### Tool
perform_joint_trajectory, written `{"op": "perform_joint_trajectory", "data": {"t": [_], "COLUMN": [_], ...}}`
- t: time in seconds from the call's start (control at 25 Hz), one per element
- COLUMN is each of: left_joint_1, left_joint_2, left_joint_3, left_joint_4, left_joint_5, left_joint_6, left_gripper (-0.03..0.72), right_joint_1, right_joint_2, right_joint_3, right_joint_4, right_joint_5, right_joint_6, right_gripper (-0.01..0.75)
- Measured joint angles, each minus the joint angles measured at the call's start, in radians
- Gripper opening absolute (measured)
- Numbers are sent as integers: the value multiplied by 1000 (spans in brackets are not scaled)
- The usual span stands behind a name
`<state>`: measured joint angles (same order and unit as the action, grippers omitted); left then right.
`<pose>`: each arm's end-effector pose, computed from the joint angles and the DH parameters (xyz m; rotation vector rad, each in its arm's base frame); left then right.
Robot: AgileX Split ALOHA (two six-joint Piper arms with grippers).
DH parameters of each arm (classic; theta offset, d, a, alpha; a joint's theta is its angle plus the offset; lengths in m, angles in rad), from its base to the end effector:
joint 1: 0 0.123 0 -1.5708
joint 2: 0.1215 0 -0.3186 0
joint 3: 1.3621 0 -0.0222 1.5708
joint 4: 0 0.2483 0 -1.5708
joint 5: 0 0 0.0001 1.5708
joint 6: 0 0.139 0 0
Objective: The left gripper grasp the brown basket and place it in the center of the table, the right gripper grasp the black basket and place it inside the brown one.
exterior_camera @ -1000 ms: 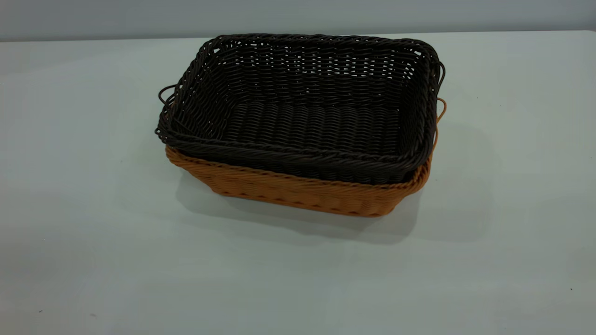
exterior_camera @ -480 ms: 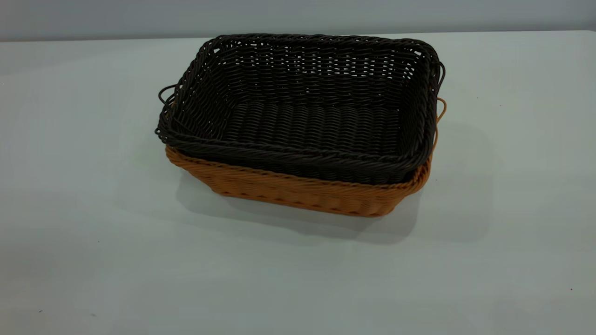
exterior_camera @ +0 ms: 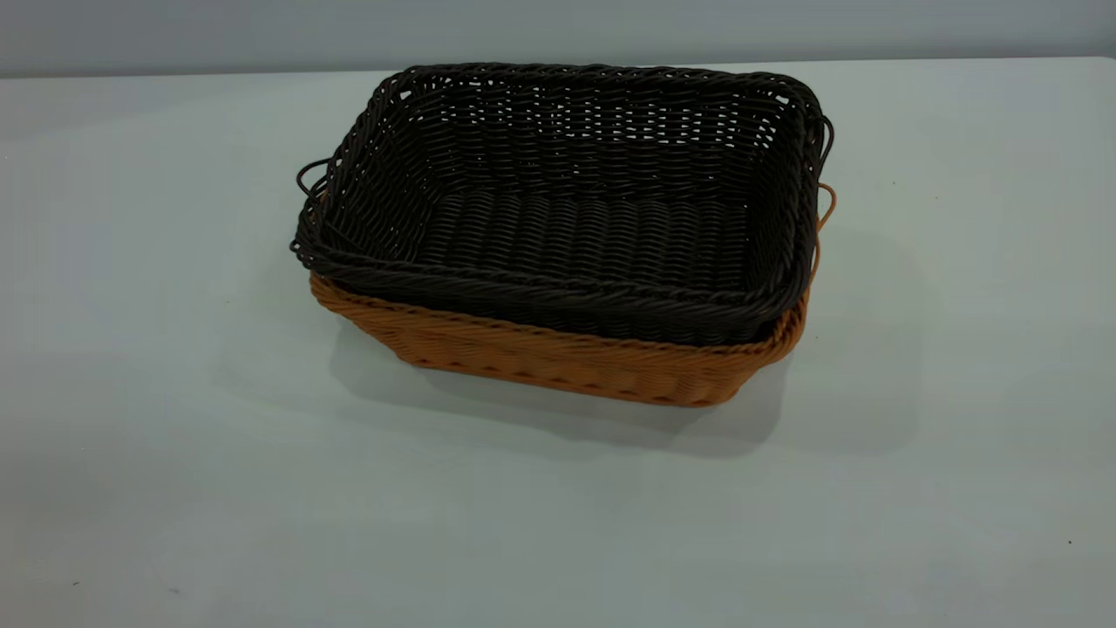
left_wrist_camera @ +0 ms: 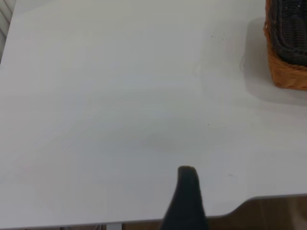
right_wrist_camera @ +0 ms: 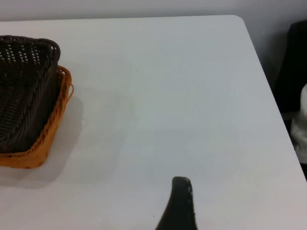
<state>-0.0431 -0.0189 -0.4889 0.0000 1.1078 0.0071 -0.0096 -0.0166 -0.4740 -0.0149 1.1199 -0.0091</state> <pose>-0.0027 0.0001 0.2449 0.0523 2.0830 -0.0219 -0.0020 -0.0018 0.2388 0.0017 2.1129 -0.0292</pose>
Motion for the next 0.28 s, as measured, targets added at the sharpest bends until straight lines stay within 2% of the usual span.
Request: {"op": "perform_joint_trajectory", "data": {"t": [0.28], "left_joint_1": [0], "left_joint_2": [0], "left_joint_3": [0], "left_joint_4": [0], "left_joint_5": [0], "left_joint_6": [0], "left_gripper": [564], "right_joint_1": [0], "right_joint_2": [0], "right_joint_3": [0], "right_joint_4": [-5], "right_joint_5": [0], "right_joint_6": [0], "right_gripper": [574]}}
